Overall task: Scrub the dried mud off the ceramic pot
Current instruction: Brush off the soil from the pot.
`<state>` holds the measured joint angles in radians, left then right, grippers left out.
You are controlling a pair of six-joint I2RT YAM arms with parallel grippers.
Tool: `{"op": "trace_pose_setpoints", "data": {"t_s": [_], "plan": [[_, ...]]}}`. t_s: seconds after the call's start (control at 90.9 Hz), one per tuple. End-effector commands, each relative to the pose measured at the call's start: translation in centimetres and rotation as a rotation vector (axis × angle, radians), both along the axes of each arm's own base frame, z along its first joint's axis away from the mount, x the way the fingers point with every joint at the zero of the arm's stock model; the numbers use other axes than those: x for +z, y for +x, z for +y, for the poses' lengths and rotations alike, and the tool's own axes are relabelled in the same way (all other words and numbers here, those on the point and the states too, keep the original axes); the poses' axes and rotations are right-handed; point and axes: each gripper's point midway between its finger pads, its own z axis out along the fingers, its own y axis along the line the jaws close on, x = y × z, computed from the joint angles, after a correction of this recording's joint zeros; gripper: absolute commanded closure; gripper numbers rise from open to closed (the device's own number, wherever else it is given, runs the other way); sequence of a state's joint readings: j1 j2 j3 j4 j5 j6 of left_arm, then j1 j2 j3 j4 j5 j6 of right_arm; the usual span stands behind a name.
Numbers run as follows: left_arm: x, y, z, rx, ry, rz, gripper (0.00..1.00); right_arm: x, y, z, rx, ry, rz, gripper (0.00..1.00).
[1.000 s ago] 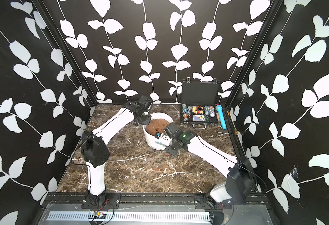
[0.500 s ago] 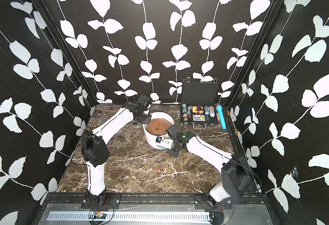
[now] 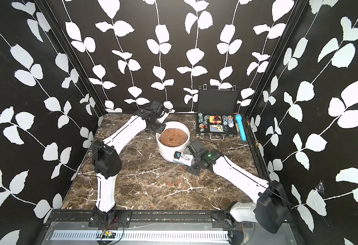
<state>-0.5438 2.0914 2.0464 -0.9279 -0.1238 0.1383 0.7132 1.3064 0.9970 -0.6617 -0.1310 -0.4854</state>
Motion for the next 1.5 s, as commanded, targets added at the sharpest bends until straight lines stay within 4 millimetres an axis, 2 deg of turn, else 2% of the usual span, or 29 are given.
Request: {"op": "trace_pose_setpoints", "data": {"t_s": [0.0, 0.088, 0.143, 0.264, 0.33, 0.396, 0.44, 0.539, 0.66, 0.726, 0.836, 0.924, 1.012, 1.1, 1.232, 1.331, 1.397, 1.485], "plan": [[-2.2, 0.0, 0.4, -0.171, 0.133, 0.030, 1.00, 1.5, 0.4, 0.3, 0.013, 0.011, -0.027, 1.00], [-2.3, 0.0, 0.3, -0.220, 0.165, 0.038, 0.99, 2.0, 0.6, 0.4, 0.019, 0.012, -0.036, 1.00], [-1.9, 0.0, 0.1, -0.242, 0.160, 0.039, 0.95, 2.2, 0.7, 0.3, 0.017, 0.012, -0.039, 1.00], [-0.1, 0.1, -0.1, -0.243, 0.141, 0.004, 0.87, 2.3, 0.6, 0.1, 0.015, 0.015, -0.039, 1.00], [1.0, 0.1, -0.1, -0.237, 0.131, -0.011, 0.77, 2.4, 0.6, 0.0, 0.012, 0.015, -0.040, 1.00], [2.0, 0.1, 0.2, -0.215, 0.136, -0.022, 0.72, 2.4, 0.6, -0.1, 0.007, 0.014, -0.042, 1.00], [3.0, 0.2, 0.7, -0.182, 0.145, -0.036, 0.69, 2.6, 0.6, -0.2, 0.005, 0.016, -0.043, 1.00], [5.7, -0.4, 2.0, -0.086, 0.137, -0.054, 0.53, 2.5, 0.4, -0.4, 0.002, 0.028, -0.027, 1.00], [8.0, -2.3, 2.7, 0.072, 0.018, -0.039, 0.47, 2.2, 0.6, -0.6, 0.002, 0.027, -0.014, 1.00], [8.3, -3.5, 2.6, 0.170, -0.088, -0.009, 0.43, 2.2, 0.8, -0.6, 0.001, 0.024, -0.013, 1.00], [7.3, -5.3, 4.1, 0.397, -0.141, 0.006, 0.37, 2.8, 1.0, -0.7, -0.002, 0.034, -0.028, 1.00], [6.8, -7.5, 5.2, 0.593, -0.193, 0.045, 0.36, 3.4, 1.1, -0.8, -0.008, 0.053, -0.046, 1.00], [6.4, -9.4, 5.1, 0.717, -0.228, 0.072, 0.35, 3.7, 1.3, -0.6, -0.011, 0.066, -0.054, 1.00], [5.7, -10.4, 3.9, 0.780, -0.262, 0.094, 0.32, 3.7, 1.4, -0.3, -0.007, 0.076, -0.051, 1.00], [3.6, -11.0, 2.6, 0.840, -0.281, 0.161, 0.32, 3.5, 1.1, 0.0, 0.017, 0.088, -0.038, 1.00], [2.4, -10.7, 2.1, 0.864, -0.305, 0.173, 0.35, 3.8, 0.7, 0.5, 0.043, 0.122, -0.037, 1.00], [1.7, -10.5, 1.1, 0.855, -0.340, 0.194, 0.37, 3.9, 0.6, 0.7, 0.053, 0.134, -0.036, 1.00], [0.7, -10.2, 0.6, 0.845, -0.316, 0.204, 0.38, 3.7, 0.7, 0.7, 0.052, 0.130, -0.030, 1.00]]}}
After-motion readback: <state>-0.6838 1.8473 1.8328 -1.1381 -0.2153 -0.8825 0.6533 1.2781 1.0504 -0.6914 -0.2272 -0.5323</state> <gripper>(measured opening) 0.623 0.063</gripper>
